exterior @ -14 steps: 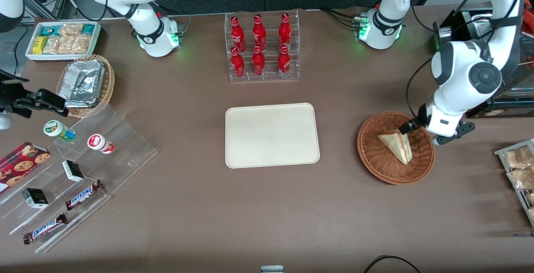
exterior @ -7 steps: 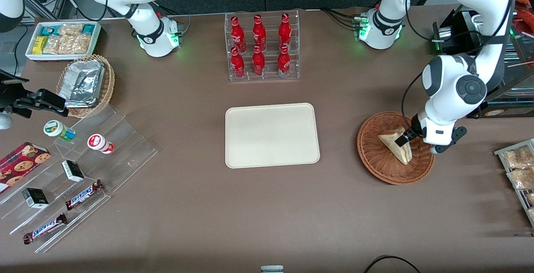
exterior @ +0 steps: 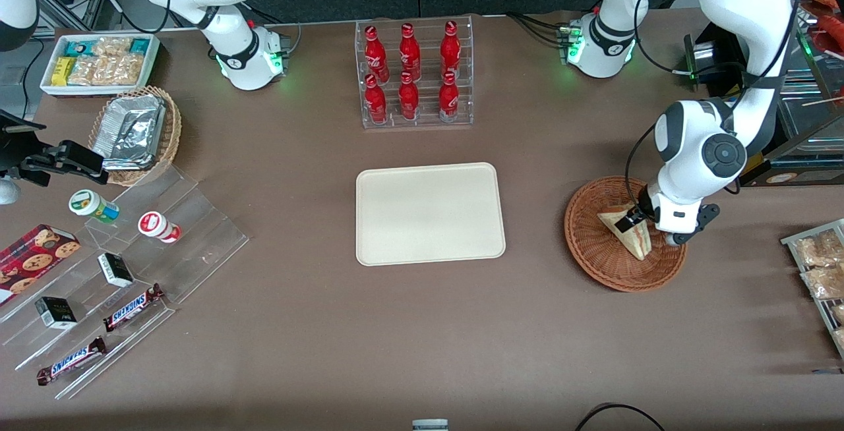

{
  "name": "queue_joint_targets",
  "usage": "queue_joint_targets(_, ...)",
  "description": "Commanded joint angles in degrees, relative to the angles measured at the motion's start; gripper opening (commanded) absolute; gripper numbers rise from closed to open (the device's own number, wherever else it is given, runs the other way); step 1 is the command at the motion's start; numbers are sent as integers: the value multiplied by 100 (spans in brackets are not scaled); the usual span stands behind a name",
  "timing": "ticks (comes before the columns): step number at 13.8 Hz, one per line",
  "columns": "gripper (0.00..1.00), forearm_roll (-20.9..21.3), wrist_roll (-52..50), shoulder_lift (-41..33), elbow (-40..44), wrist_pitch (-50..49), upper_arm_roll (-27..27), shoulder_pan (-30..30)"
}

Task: Place sandwich from basket to tray
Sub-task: 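Lower the left gripper and close it on the sandwich, then lift the sandwich and carry it with the left gripper over the tray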

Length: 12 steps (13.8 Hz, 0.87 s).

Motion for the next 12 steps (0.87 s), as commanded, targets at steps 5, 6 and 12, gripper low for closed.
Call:
queue_joint_targets(5, 0, -10, -81, 6, 291, -707, -16, -103)
queue_joint_targets(6, 0, -10, -64, 50, 597, -1092, -16, -156)
queue_joint_targets(12, 0, 25, -20, 112, 1768, -2282, -24, -796)
